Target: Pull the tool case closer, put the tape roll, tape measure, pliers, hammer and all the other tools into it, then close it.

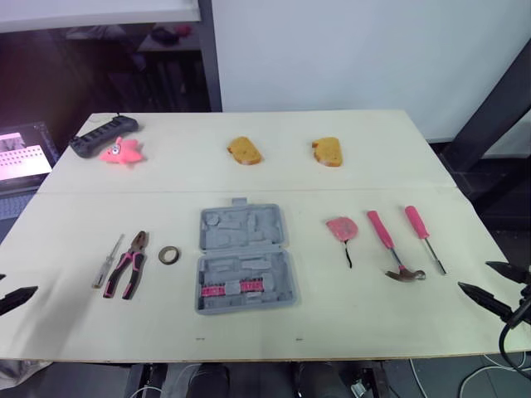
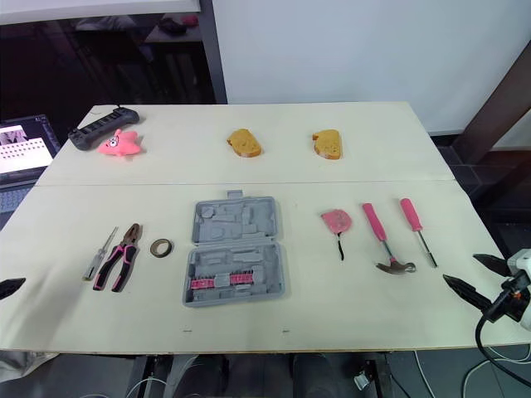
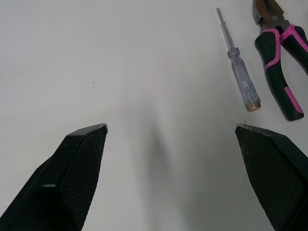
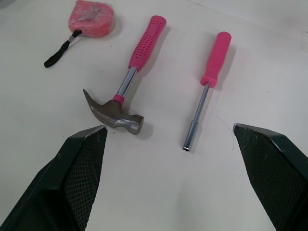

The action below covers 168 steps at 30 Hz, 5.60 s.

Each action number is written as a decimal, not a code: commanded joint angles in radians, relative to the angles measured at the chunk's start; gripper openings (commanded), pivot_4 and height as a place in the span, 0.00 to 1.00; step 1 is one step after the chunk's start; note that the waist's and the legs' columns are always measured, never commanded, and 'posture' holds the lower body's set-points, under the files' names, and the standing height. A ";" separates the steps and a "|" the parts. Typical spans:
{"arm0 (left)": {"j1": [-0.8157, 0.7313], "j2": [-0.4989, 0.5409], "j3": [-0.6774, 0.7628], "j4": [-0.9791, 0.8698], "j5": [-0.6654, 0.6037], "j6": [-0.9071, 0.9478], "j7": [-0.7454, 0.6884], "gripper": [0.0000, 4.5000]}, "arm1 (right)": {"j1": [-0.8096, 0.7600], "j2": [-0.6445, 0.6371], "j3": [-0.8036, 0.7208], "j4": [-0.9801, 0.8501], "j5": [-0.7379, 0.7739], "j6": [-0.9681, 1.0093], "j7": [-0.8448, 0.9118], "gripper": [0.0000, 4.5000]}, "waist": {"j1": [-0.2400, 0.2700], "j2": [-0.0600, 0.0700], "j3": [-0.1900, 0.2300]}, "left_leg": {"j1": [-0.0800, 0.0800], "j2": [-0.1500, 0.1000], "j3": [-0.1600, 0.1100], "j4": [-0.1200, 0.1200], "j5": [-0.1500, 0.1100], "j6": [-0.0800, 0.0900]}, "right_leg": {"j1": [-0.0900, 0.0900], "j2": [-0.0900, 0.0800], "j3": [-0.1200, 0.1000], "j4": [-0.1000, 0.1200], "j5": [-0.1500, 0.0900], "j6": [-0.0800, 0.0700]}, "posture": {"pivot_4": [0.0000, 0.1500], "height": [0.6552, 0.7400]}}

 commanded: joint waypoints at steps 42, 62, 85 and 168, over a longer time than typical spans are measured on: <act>-0.046 -0.572 -0.449 -0.894 0.043 0.392 0.435 0.00 | -0.698 0.289 0.969 -0.291 -0.334 0.550 -0.431 0.01 | 0.005 0.003 -0.002 | -0.003 0.000 -0.001 0.005 0.000 0.000 | 0.001 0.000 -0.002 -0.002 0.003 0.004 | 1.00 1.00; -0.168 -0.602 -0.652 -0.729 0.203 0.308 0.335 0.00 | -0.769 0.449 1.166 -0.232 -0.474 0.626 -0.318 0.01 | 0.004 0.014 -0.012 | 0.000 0.000 -0.001 0.005 0.000 0.000 | 0.004 0.000 -0.002 -0.001 0.003 0.004 | 1.00 1.00; 0.115 -0.491 -0.630 -1.019 0.144 0.411 0.208 0.00 | -0.498 0.324 1.217 -0.744 -0.441 0.965 -0.321 0.01 | 0.000 0.014 -0.018 | 0.000 0.000 -0.001 0.003 -0.004 0.006 | 0.004 0.000 -0.002 -0.004 0.000 0.002 | 1.00 1.00; 0.222 0.108 0.085 0.015 -0.057 0.030 -0.003 0.99 | 0.193 -0.028 -0.139 -0.237 0.001 0.142 0.117 1.00 | -0.016 -0.010 0.005 | -0.005 0.000 0.006 -0.010 -0.004 0.006 | -0.010 -0.002 0.001 -0.007 -0.006 -0.004 | 1.00 1.00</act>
